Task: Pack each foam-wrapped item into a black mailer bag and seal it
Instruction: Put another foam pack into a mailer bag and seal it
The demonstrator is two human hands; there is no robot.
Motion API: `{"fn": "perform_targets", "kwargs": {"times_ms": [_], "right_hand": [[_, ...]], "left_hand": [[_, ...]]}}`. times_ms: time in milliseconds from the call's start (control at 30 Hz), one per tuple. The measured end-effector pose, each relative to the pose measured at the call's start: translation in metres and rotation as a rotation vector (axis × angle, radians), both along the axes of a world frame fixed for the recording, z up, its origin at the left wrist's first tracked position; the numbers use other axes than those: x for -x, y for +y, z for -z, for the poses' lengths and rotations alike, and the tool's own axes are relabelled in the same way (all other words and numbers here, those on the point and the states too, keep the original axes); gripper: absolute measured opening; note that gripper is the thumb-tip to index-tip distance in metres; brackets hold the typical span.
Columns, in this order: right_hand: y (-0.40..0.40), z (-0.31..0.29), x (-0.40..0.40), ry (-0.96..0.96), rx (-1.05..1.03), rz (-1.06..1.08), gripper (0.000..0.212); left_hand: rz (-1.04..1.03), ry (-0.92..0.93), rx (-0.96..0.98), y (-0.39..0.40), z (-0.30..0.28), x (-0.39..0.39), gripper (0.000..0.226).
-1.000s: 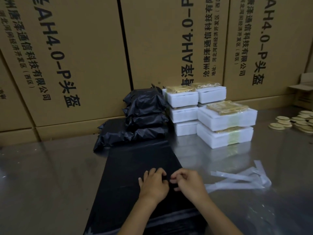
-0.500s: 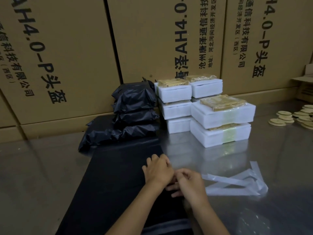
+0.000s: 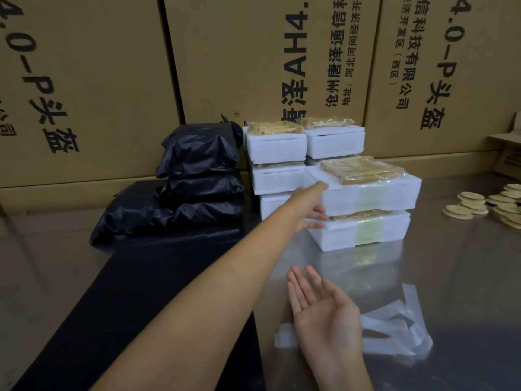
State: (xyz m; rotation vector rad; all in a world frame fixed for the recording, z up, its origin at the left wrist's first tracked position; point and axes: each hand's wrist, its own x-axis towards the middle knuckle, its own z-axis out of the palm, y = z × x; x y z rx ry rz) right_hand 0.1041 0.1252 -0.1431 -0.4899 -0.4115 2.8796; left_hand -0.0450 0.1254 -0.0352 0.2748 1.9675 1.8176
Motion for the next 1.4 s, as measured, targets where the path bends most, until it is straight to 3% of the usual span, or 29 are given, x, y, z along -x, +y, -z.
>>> {"fn": "perform_targets", "kwargs": {"times_ms": [133,233,567,767,900,1167,1267,1400], "right_hand": [[-0.002,-0.001,0.0,0.021,0.057,-0.003,0.035],[-0.001,0.0,0.001,0.022,0.074,0.001,0.036],[0.002,0.002,-0.001,0.096,0.028,-0.004,0.043],[0.001,-0.004,-0.005,0.158,-0.082,-0.007,0.057],[-0.007,-0.019,-0.012,0.201,-0.305,-0.045,0.065],[-0.063,-0.048,-0.038,0.386,-0.672,-0.203,0.044],[-0.086,-0.058,-0.047,0.393,-0.711,-0.23,0.04],[-0.109,-0.073,-0.055,0.429,-0.687,-0.214,0.056]], "left_hand": [[-0.014,-0.054,0.141,0.021,-0.003,0.004,0.057],[-0.01,-0.134,0.134,0.029,-0.002,0.007,0.066],[0.002,-0.196,-0.164,0.026,0.002,-0.01,0.023],[-0.065,-0.155,-0.386,-0.021,-0.001,-0.038,0.016],[-0.045,-0.101,-0.49,-0.075,0.004,-0.063,0.013],[-0.084,0.023,-0.518,-0.174,0.013,-0.129,0.07],[-0.073,0.094,-0.511,-0.203,0.015,-0.148,0.072],[-0.018,0.176,-0.436,-0.235,0.01,-0.168,0.068]]}}
